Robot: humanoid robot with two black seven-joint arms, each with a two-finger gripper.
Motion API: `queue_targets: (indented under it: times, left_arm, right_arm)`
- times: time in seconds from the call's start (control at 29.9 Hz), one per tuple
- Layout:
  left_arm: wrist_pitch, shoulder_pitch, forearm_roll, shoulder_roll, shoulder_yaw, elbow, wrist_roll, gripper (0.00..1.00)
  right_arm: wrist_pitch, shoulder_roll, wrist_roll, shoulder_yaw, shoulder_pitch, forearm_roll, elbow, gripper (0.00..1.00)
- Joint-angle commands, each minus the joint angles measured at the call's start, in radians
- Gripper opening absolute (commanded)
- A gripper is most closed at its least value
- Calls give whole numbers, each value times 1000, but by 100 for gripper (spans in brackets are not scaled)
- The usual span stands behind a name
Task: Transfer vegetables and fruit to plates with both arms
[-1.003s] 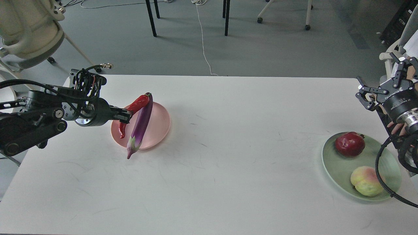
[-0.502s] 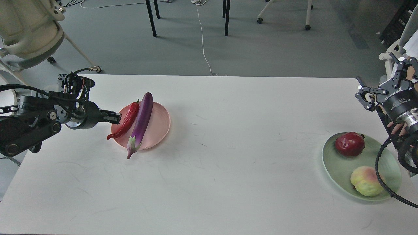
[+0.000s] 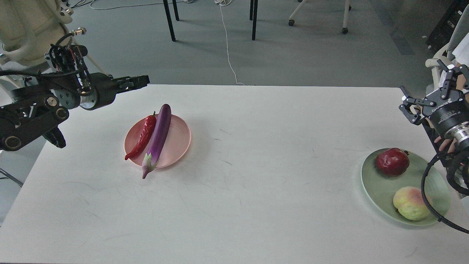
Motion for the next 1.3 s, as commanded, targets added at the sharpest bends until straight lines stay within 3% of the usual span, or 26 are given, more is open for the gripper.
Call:
queue_targets:
  times: [0.0,0.27,0.37,0.54,0.67,0.87,1.27]
  left_arm:
    - [5,4,-299,-25,-97,0,-8,98]
    - [23,83,-918,-134,-185,98,-109,98]
    - [11,110,-1034,-186,-187,164,-184,98]
    - [-102,119,-1124,-272,-269,289,-269,98]
    - [-197,142,-1165,-344,-378,398,-272,98]
    - [-227,156,-1251,-399,-505,500,-270,98]
    - [-258,247,-1345,-465,-515,533,-273,99]
  right_arm:
    - [0,-2,0,16,5,0,-20,98]
    - [0,13,-6,36,70,2,-106,98]
    - [0,18,-8,38,68,3,-107,98]
    - [0,69,-11,51,68,46,-110,99]
    - [0,118,-18,119,71,155,-133,99]
    - [0,225,-52,179,128,175,-224,99]
    - [0,328,-49,212,128,172,-278,99]
